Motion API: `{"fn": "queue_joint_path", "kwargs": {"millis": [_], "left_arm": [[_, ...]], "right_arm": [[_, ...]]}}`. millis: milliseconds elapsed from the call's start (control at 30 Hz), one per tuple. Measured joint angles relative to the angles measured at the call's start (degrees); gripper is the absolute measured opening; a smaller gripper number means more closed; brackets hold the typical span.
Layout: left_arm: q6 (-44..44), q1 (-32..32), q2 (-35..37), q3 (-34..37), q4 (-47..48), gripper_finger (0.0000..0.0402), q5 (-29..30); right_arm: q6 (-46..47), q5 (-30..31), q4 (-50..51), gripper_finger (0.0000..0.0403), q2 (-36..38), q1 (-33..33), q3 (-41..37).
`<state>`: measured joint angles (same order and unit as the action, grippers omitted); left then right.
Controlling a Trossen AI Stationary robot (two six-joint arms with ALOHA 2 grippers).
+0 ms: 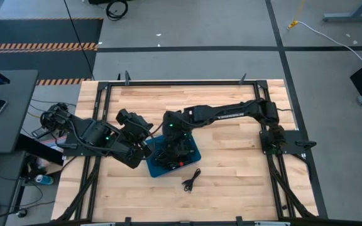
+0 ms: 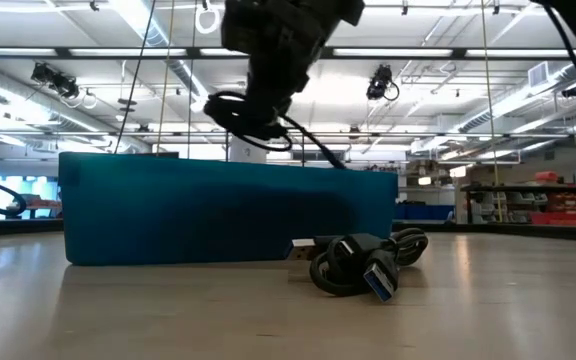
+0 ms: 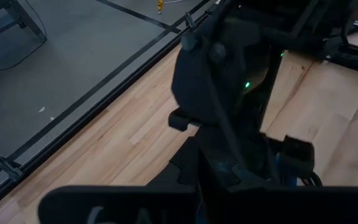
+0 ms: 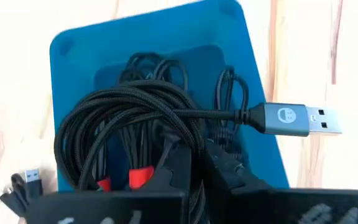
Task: Pick and place USB-C Cables
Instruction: Put the black charger cable into the blue bin
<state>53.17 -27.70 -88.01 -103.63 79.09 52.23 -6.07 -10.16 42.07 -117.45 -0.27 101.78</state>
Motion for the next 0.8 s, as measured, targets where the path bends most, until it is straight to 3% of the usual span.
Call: {"fn": "queue_joint_path", "kwargs": {"millis": [300,467,800], "left_arm": [[0.0,0.0,0.0,0.0,0.0,0.0005,0.0],[0.01,0.0,0.0,0.0,0.0,0.0005,-0.01],[0.09,0.0,-0.01,0.0,-0.01,0.0005,-0.01]], "right_arm": [[-0.14,0.41,-0.27,0.002,-2.58,0.98,3.65],[-0.19,3.98,-0.44,0.002,-2.58,1.35,3.65],[0.25,1.6,0.03,0.002,-2.58,1.67,3.65]]}}
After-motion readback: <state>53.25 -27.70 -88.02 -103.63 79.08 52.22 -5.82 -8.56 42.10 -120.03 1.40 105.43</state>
